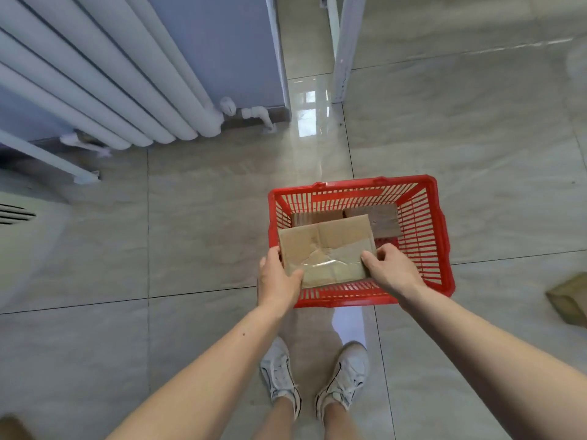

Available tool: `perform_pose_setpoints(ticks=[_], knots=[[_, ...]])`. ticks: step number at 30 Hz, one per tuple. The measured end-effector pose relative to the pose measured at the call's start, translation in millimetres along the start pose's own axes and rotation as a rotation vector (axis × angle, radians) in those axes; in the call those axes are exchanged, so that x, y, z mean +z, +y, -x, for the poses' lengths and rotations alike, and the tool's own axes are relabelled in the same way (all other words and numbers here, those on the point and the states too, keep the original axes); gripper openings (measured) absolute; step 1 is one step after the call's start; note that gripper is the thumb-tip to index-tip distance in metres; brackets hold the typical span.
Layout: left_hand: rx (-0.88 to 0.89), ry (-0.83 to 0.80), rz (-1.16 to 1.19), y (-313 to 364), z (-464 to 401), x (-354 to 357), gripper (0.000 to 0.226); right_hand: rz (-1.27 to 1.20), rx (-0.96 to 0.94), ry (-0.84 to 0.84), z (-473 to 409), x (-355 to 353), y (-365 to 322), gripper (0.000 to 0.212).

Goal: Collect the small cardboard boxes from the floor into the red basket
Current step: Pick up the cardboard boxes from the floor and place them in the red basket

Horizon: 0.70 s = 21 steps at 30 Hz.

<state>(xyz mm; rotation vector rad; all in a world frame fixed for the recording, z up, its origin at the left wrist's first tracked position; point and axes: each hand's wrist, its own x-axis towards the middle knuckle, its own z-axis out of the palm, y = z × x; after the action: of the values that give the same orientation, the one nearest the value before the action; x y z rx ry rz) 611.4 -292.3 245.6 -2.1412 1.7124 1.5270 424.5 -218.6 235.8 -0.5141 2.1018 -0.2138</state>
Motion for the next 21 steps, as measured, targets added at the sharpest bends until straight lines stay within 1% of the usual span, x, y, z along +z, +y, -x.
perform_pose_setpoints(ticks=[4, 10, 13, 17, 19, 21], knots=[[0.003, -0.004, -0.030, -50, -54, 49, 0.058, 0.020, 0.053, -0.038, -65, 51, 37, 0.033], [-0.029, -0.042, -0.038, -114, -121, 111, 0.068, 0.042, 0.118, -0.058, -144, 110, 83, 0.038], [-0.084, -0.093, -0.034, -130, -142, 129, 0.063, 0.029, 0.142, -0.079, -178, 134, 98, 0.040], [-0.160, -0.180, -0.038, -144, -166, 149, 0.056, 0.011, 0.168, -0.102, -209, 161, 111, 0.034], [-0.170, -0.204, -0.066, -153, -177, 157, 0.064, 0.020, 0.172, -0.100, -219, 174, 116, 0.033], [-0.173, -0.205, -0.115, -161, -185, 162, 0.077, 0.036, 0.173, -0.114, -227, 183, 118, 0.034]])
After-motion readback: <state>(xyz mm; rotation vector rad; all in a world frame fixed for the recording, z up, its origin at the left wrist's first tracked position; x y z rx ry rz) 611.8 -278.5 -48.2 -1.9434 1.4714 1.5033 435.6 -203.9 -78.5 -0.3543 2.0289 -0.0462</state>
